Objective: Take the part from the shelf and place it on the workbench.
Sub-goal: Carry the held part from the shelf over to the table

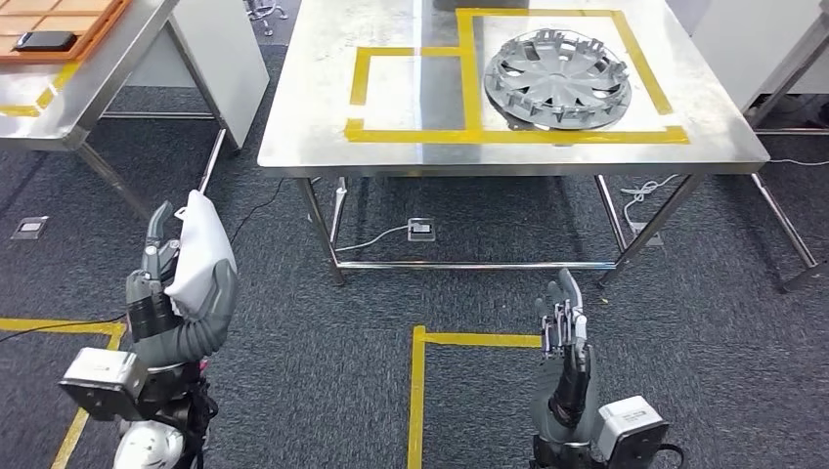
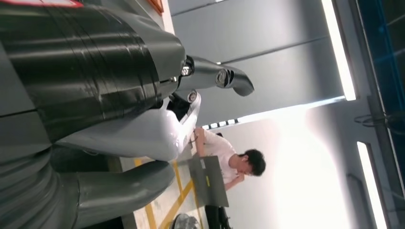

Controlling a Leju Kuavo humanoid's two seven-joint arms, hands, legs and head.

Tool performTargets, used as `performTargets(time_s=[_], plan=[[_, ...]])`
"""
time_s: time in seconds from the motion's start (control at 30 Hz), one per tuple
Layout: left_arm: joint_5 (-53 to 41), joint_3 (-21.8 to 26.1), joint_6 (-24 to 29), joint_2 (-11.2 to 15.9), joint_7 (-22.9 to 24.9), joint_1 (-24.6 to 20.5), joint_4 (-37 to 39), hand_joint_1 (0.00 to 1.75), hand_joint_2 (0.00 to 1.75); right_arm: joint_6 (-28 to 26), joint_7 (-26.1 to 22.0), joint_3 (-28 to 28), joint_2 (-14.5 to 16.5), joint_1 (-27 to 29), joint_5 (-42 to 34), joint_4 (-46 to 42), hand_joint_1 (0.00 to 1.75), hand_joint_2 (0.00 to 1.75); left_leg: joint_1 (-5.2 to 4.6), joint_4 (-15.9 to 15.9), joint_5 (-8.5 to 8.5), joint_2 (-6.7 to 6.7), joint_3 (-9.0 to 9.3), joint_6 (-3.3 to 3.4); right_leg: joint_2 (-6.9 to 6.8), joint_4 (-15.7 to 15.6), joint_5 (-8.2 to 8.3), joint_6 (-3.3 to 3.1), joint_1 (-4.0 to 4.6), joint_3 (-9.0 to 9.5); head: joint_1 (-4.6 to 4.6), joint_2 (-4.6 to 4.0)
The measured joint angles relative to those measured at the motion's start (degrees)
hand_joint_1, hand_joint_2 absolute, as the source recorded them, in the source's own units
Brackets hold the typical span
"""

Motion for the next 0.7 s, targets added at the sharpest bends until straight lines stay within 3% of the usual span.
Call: performTargets(time_s=[0.03,0.07,0.1,0.17,0.2,0.23,0.3,0.33,0.4,0.5,0.53,0.57,0.6,0.63,0.67,0.7], plan=[[0.01,-0.03,0.01,0.03,0.01,0.00,0.13,1.75,1.75,0.03,-0.01,0.05,0.04,0.01,-0.01,0.32,0.00,0.00,-0.22,2.29,0.21,-0.03,-1.84,0.09,0.27,-0.02,-0.31,-0.17,0.30,0.35,-0.41,0.00],[0.02,-0.04,0.00,0.05,0.01,-0.01,0.26,1.75,1.75,0.04,-0.03,0.09,0.05,0.02,-0.01,0.59,0.00,0.00,-0.45,2.45,1.67,-0.06,-2.70,0.32,0.56,-0.03,-0.75,-0.34,0.64,0.88,-0.77,0.00],[0.03,-0.05,-0.01,0.06,0.01,-0.04,0.38,1.75,1.75,0.06,-0.06,0.11,0.05,0.02,0.00,0.80,0.00,0.00,-0.74,0.29,4.36,-0.15,-2.48,0.77,0.87,-0.06,-1.28,-0.42,0.99,1.58,-1.06,0.00],[0.04,-0.10,-0.03,0.09,0.03,-0.21,0.58,1.75,1.75,0.10,-0.15,0.14,0.08,0.04,0.01,1.17,0.00,0.00,-1.53,-6.77,10.15,-0.69,-0.05,2.50,1.35,-0.17,-2.46,-0.50,1.56,2.94,-1.23,0.00],[0.05,-0.14,-0.03,0.10,0.02,-0.22,0.66,1.75,1.75,0.12,-0.21,0.15,0.08,0.01,0.01,1.38,0.00,0.00,-1.94,-9.30,11.90,-0.98,1.06,3.30,1.51,-0.13,-2.92,-0.42,1.58,3.22,-0.97,0.00],[0.07,-0.17,-0.03,0.13,0.02,-0.20,0.74,1.75,1.75,0.13,-0.25,0.19,0.09,-0.01,-0.01,1.65,0.00,0.00,-2.30,-10.54,12.54,-1.25,1.77,3.95,1.57,-0.12,-3.26,-0.26,1.37,3.30,-0.91,0.00],[0.08,-0.21,-0.03,0.17,0.01,-0.18,0.82,1.75,1.75,0.14,-0.30,0.31,0.10,-0.12,-0.04,2.16,0.00,0.00,-2.63,-11.14,12.53,-1.42,2.23,4.33,1.61,-0.30,-3.50,0.14,0.90,3.26,-1.21,0.00],[0.08,-0.21,-0.03,0.16,0.01,-0.31,0.82,1.75,1.75,0.14,-0.31,0.37,0.11,-0.17,-0.04,2.32,0.00,0.00,-2.39,-12.09,12.33,-1.45,2.94,4.41,1.52,-0.61,-3.79,0.26,0.91,3.37,-1.85,0.00],[0.04,-0.23,-0.06,0.12,-0.03,-0.70,0.86,1.75,1.75,0.14,-0.43,0.42,0.07,-0.46,0.02,2.44,0.00,0.00,-1.44,-16.00,10.94,-1.25,6.10,4.40,0.99,0.47,-5.66,0.56,1.27,3.35,-2.20,0.00],[0.04,-0.25,-0.10,0.14,-0.02,-0.85,1.32,1.75,1.75,0.14,-0.53,0.42,-0.05,-0.61,0.03,3.06,0.00,0.00,-0.08,-20.17,8.83,-1.05,10.67,3.72,0.30,9.62,-10.71,1.73,0.33,0.87,-1.28,0.00],[0.06,-0.25,-0.11,0.16,0.00,-0.78,1.52,1.75,1.75,0.14,-0.51,0.42,-0.09,-0.55,0.02,3.36,0.00,0.00,0.35,-20.34,8.51,-1.05,11.41,3.34,0.25,12.16,-10.85,2.41,-0.19,-0.07,-1.07,0.00],[0.09,-0.24,-0.12,0.19,0.01,-0.74,1.69,1.75,1.75,0.14,-0.51,0.42,-0.12,-0.48,0.02,3.60,0.00,0.00,0.83,-20.27,8.14,-1.05,11.93,2.83,0.19,12.88,-9.56,3.23,-0.76,-0.64,-0.95,0.00],[0.13,-0.25,-0.14,0.20,0.01,-0.70,1.81,1.75,1.75,0.14,-0.51,0.42,-0.13,-0.47,0.02,3.74,0.00,0.00,1.35,-20.02,7.73,-1.07,12.26,2.25,0.08,11.47,-6.97,4.14,-1.39,-0.65,-0.80,0.00],[0.15,-0.26,-0.17,0.19,0.01,-0.68,1.87,1.75,1.75,0.14,-0.51,0.43,-0.13,-0.48,0.02,3.81,0.00,0.00,1.90,-19.51,7.28,-1.10,12.38,1.58,-0.09,8.19,-3.72,5.25,-2.11,-0.20,-0.62,0.00],[0.16,-0.27,-0.21,0.18,0.00,-0.66,1.90,1.75,1.75,0.14,-0.50,0.46,-0.11,-0.47,0.01,3.88,0.00,0.00,2.24,-19.00,6.90,-1.18,12.24,0.92,-0.20,5.15,-1.46,6.34,-2.46,0.34,-0.31,0.00],[0.19,-0.29,-0.26,0.17,0.01,-0.63,1.90,1.75,1.75,0.13,-0.52,0.51,-0.09,-0.45,0.01,3.92,0.00,0.00,2.44,-18.19,6.62,-1.29,11.83,0.30,-0.19,2.70,-0.15,6.93,-2.72,0.93,0.28,0.00]])
